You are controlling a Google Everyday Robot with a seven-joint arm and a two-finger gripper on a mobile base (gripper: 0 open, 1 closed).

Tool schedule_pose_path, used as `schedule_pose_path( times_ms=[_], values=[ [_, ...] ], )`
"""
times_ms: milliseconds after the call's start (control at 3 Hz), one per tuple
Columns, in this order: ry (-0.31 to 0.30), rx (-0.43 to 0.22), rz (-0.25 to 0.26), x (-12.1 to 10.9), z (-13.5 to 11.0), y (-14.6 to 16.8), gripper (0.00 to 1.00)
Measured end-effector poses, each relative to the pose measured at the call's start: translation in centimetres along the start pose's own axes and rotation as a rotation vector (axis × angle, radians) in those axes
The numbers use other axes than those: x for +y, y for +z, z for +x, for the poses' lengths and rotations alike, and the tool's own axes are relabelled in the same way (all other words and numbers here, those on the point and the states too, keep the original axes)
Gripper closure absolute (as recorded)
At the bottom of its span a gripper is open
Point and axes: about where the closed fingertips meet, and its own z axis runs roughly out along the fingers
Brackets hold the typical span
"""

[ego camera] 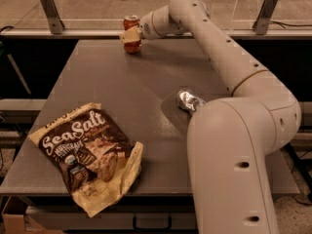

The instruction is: Knock coke can over

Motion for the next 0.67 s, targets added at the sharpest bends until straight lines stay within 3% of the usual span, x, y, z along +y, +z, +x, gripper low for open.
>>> schedule_pose_path(
  times_ms=[333, 667],
  values=[
    [0.006, 0.008, 0.001, 0.0, 0.6, -0.8, 0.88],
    [-0.028, 0.014, 0.014, 0.1, 0.4, -2.6, 1.0]
  ],
)
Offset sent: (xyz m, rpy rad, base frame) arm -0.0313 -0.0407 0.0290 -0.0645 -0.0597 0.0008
